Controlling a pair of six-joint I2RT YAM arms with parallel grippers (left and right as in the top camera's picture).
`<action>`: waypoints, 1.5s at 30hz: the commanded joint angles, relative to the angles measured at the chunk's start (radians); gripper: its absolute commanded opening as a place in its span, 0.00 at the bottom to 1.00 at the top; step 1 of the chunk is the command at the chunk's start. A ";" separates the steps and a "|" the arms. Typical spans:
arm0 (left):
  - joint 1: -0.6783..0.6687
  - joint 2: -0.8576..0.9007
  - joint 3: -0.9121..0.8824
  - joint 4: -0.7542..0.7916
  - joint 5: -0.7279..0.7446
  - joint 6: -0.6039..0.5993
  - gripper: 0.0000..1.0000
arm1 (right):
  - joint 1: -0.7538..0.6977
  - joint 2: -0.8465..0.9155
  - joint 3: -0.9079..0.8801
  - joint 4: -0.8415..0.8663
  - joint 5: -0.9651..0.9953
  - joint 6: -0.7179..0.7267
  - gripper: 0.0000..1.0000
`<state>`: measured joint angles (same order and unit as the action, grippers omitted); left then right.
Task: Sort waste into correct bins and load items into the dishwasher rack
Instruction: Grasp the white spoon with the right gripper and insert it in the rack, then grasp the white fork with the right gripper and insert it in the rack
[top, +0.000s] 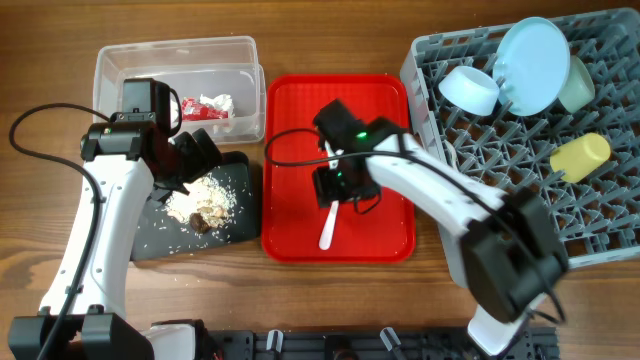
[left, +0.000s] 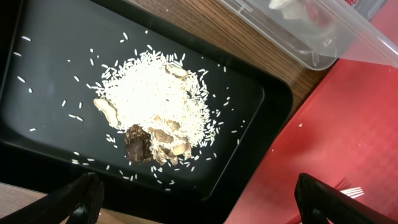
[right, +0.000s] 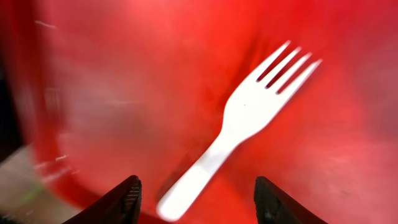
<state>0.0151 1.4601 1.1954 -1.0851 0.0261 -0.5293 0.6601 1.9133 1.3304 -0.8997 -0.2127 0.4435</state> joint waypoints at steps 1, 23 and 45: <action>0.005 -0.016 0.003 -0.002 -0.013 -0.002 1.00 | 0.019 0.121 -0.011 0.003 0.050 0.166 0.53; 0.005 -0.016 0.003 -0.005 -0.012 -0.003 1.00 | -0.470 -0.283 0.102 -0.256 0.418 -0.372 0.15; 0.005 -0.016 0.003 -0.004 -0.013 -0.003 1.00 | -0.484 -0.283 -0.082 -0.217 0.295 -0.253 0.11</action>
<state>0.0151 1.4601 1.1954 -1.0889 0.0261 -0.5293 0.1749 1.6196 1.2503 -1.0916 0.0925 0.1383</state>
